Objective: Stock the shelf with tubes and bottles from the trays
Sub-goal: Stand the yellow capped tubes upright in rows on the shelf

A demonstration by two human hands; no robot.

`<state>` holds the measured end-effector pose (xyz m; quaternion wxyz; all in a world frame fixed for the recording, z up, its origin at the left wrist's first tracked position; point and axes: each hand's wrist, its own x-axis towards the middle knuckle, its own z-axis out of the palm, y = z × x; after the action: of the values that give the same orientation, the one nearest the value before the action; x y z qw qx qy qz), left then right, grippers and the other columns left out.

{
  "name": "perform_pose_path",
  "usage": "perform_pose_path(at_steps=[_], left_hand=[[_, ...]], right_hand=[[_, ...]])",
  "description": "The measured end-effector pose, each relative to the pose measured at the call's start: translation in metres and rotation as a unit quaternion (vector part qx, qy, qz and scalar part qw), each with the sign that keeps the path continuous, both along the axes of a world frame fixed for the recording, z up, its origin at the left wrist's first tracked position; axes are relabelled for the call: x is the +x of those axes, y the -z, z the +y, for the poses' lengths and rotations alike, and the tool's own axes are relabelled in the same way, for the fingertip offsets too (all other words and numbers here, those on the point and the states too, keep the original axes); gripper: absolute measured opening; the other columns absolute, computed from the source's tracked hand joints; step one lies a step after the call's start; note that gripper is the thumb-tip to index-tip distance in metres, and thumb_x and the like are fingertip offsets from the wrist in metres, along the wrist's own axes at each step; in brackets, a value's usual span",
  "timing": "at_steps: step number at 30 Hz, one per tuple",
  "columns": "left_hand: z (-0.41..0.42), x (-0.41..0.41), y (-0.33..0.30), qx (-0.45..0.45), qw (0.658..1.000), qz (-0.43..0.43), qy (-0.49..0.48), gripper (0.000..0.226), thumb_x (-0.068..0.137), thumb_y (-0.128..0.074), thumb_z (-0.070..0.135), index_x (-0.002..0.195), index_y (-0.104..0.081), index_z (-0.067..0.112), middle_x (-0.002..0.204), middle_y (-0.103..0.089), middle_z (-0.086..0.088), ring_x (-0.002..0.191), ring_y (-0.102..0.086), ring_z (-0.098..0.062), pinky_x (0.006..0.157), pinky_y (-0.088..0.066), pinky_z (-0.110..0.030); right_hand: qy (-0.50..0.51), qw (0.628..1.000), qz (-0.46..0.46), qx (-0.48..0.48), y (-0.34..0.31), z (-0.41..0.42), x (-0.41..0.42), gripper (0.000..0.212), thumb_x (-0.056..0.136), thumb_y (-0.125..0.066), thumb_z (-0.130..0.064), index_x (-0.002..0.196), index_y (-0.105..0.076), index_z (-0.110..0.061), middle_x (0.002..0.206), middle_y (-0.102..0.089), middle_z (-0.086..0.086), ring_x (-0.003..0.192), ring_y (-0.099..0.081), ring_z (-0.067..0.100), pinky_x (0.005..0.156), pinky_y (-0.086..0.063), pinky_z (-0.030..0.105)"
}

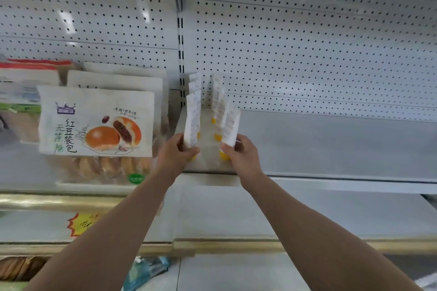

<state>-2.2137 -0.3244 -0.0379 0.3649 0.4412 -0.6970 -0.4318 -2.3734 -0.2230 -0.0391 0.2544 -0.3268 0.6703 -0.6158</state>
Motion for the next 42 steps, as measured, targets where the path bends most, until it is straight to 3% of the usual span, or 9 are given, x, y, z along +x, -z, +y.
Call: perform_pose_path(at_steps=[6,13,16,21,27,32,38,40,42], left_hand=[[-0.002,0.002,0.005,-0.016,0.999,-0.025,0.013,0.047,0.081,-0.081,0.024,0.125,-0.063,0.023,0.104,-0.067,0.011,0.097,-0.065,-0.014,0.088,-0.053,-0.033],[-0.003,0.006,0.004,0.013,1.000,-0.005,0.009,0.054,0.081,-0.080,0.018,0.129,-0.054,0.017,0.114,-0.064,0.010,0.104,-0.062,-0.013,0.089,-0.049,-0.029],[-0.003,0.006,0.005,0.015,1.000,-0.007,0.010,0.051,0.082,-0.079,0.017,0.126,-0.053,0.017,0.116,-0.065,0.008,0.108,-0.063,-0.016,0.093,-0.051,-0.034],[-0.004,0.006,0.006,0.006,1.000,-0.025,0.018,0.051,0.085,-0.076,0.020,0.131,-0.053,0.016,0.130,-0.064,0.001,0.118,-0.061,-0.020,0.099,-0.051,-0.042],[-0.004,0.006,0.007,0.007,0.999,-0.032,0.016,0.052,0.086,-0.075,0.021,0.133,-0.053,0.016,0.131,-0.064,0.000,0.118,-0.061,-0.021,0.092,-0.049,-0.033],[0.001,0.005,0.002,0.004,0.999,-0.044,0.003,0.050,0.088,-0.073,0.021,0.133,-0.051,0.014,0.133,-0.062,-0.002,0.118,-0.059,-0.022,0.087,-0.046,-0.031],[0.005,0.005,0.000,0.005,0.999,-0.046,0.004,0.054,0.089,-0.073,0.020,0.136,-0.048,0.013,0.136,-0.060,-0.003,0.115,-0.058,-0.018,0.087,-0.044,-0.029],[0.006,0.007,0.001,0.017,1.000,-0.026,0.003,0.063,0.086,-0.076,0.022,0.140,-0.045,0.014,0.137,-0.059,0.000,0.116,-0.056,-0.013,0.090,-0.044,-0.028],[0.010,0.009,0.004,0.035,0.999,0.019,-0.016,0.077,0.080,-0.081,0.030,0.143,-0.040,0.019,0.143,-0.053,0.004,0.129,-0.051,-0.012,0.101,-0.045,-0.034]], right_hand=[[0.002,0.999,0.041,0.027,0.004,-0.004,0.004,0.037,0.087,-0.072,-0.025,0.122,-0.060,-0.026,0.109,-0.070,-0.010,0.097,-0.069,0.007,0.092,-0.057,0.040],[-0.005,0.996,0.077,0.048,0.004,-0.004,0.000,0.032,0.091,-0.067,-0.023,0.122,-0.062,-0.022,0.101,-0.068,-0.014,0.088,-0.063,-0.003,0.080,-0.051,0.022],[-0.005,0.994,0.092,0.056,0.003,-0.003,0.000,0.031,0.091,-0.068,-0.024,0.122,-0.063,-0.024,0.105,-0.069,-0.008,0.092,-0.065,0.006,0.084,-0.053,0.029],[-0.006,0.993,0.103,0.065,0.001,-0.001,0.003,0.027,0.091,-0.067,-0.021,0.118,-0.063,-0.024,0.098,-0.069,-0.008,0.084,-0.062,0.004,0.074,-0.047,0.021],[-0.006,0.991,0.112,0.078,0.003,-0.003,0.003,0.027,0.090,-0.068,-0.026,0.117,-0.063,-0.024,0.102,-0.069,-0.008,0.095,-0.064,0.014,0.083,-0.053,0.031],[-0.010,0.991,0.104,0.081,0.000,-0.001,0.002,0.033,0.089,-0.070,-0.025,0.121,-0.062,-0.024,0.102,-0.069,-0.011,0.096,-0.064,0.010,0.079,-0.051,0.023],[-0.018,0.993,0.092,0.077,-0.001,0.002,0.002,0.040,0.087,-0.072,-0.025,0.126,-0.061,-0.023,0.107,-0.069,-0.009,0.098,-0.064,0.011,0.081,-0.052,0.023],[-0.025,0.994,0.070,0.075,-0.001,0.003,0.001,0.051,0.086,-0.073,-0.026,0.133,-0.057,-0.022,0.117,-0.068,-0.008,0.104,-0.064,0.009,0.090,-0.053,0.027],[-0.030,0.996,0.037,0.074,0.000,0.009,-0.002,0.065,0.083,-0.075,-0.030,0.142,-0.049,-0.023,0.127,-0.064,-0.008,0.113,-0.062,0.009,0.101,-0.051,0.034]])
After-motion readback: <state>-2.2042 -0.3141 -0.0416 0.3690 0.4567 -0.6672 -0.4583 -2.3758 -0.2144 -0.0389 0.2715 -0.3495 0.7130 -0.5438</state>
